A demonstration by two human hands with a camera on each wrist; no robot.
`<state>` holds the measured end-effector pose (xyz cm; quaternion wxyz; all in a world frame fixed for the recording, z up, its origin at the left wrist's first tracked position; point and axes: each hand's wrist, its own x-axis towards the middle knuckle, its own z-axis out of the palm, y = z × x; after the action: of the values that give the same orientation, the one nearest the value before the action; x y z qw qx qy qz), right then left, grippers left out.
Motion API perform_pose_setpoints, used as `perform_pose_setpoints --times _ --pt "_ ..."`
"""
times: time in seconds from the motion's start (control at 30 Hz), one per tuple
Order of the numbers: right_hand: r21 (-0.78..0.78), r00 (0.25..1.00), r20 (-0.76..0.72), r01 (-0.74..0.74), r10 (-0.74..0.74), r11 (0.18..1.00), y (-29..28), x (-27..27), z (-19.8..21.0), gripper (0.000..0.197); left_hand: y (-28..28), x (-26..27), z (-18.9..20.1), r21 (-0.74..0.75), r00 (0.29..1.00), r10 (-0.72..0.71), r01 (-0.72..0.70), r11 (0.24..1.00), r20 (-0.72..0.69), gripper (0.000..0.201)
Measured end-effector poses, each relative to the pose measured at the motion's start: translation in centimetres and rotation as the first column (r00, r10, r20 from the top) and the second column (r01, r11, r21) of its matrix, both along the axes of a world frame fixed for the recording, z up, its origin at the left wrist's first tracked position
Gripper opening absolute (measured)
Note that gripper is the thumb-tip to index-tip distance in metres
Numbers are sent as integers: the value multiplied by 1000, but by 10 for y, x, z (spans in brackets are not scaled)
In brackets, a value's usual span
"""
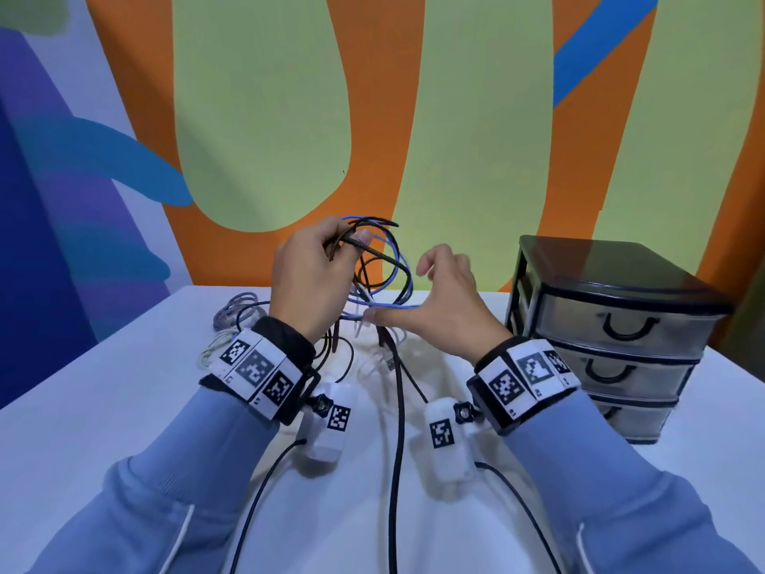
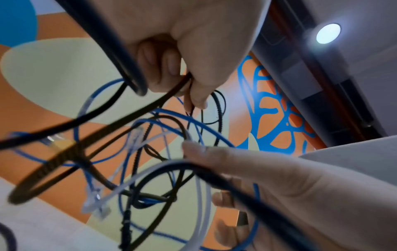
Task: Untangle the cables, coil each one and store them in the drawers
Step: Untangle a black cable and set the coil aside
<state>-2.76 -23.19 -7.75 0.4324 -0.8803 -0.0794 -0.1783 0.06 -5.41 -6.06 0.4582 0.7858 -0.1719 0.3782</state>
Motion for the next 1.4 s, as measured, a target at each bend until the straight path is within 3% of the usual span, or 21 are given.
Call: perform_pose_setpoints --times 0.13,0.2,0.33,0.47,0.57,0.67,0.77,0.83,0.87,0.93,1.0,1.07,1.17,1.33,1.4 --pt "41 929 -233 -287 288 957 -12 -3 8 34 7 7 -2 -40 997 68 -69 997 -18 36" --pt "-33 909 -270 -338 317 941 -12 -7 9 19 9 9 -2 -63 996 84 -87 994 -38 35" --pt "-173 994 -54 -105 97 979 -11 -10 13 46 12 10 -3 -73 987 113 -122 990 -115 34" --pt "-149 970 -134 -221 201 964 -11 -23 26 50 14 11 -4 -69 972 135 -150 986 -191 33" --pt "-248 977 20 -201 213 948 -7 -26 25 34 14 12 -6 -58 964 98 -116 992 -247 29" --pt "-290 971 -37 -236 236 927 -4 -23 18 52 14 15 -6 -117 957 24 -60 991 -289 28" --pt "-294 980 128 -109 152 950 0 -21 10 64 15 14 -2 -249 940 -79 -7 968 -332 25" --pt "-296 959 258 -33 113 955 5 -21 12 59 15 12 0 -281 934 -115 17 960 -339 25" --pt "-299 961 259 -21 102 954 7 -21 14 55 16 11 1 -285 933 -129 29 958 -337 24" --pt "-311 988 93 -91 126 946 8 -21 15 59 17 10 1 -293 930 -159 59 954 -330 23" --pt "-245 964 -148 -250 219 937 13 -20 9 64 16 9 2 -297 924 -193 92 951 -331 23" --pt "-58 905 -287 -344 315 937 18 -17 -1 52 13 7 3 -311 909 -247 141 940 -336 22" --pt "145 869 -335 -334 364 931 23 -14 -9 27 10 4 5 -354 888 -326 206 912 -324 19" --pt "483 727 -434 -311 532 819 29 -13 -13 30 10 -3 10 -425 852 -457 325 845 -256 20" --pt "546 714 -425 -287 556 787 31 -14 -14 19 8 -7 12 -422 845 -484 362 831 -227 19"
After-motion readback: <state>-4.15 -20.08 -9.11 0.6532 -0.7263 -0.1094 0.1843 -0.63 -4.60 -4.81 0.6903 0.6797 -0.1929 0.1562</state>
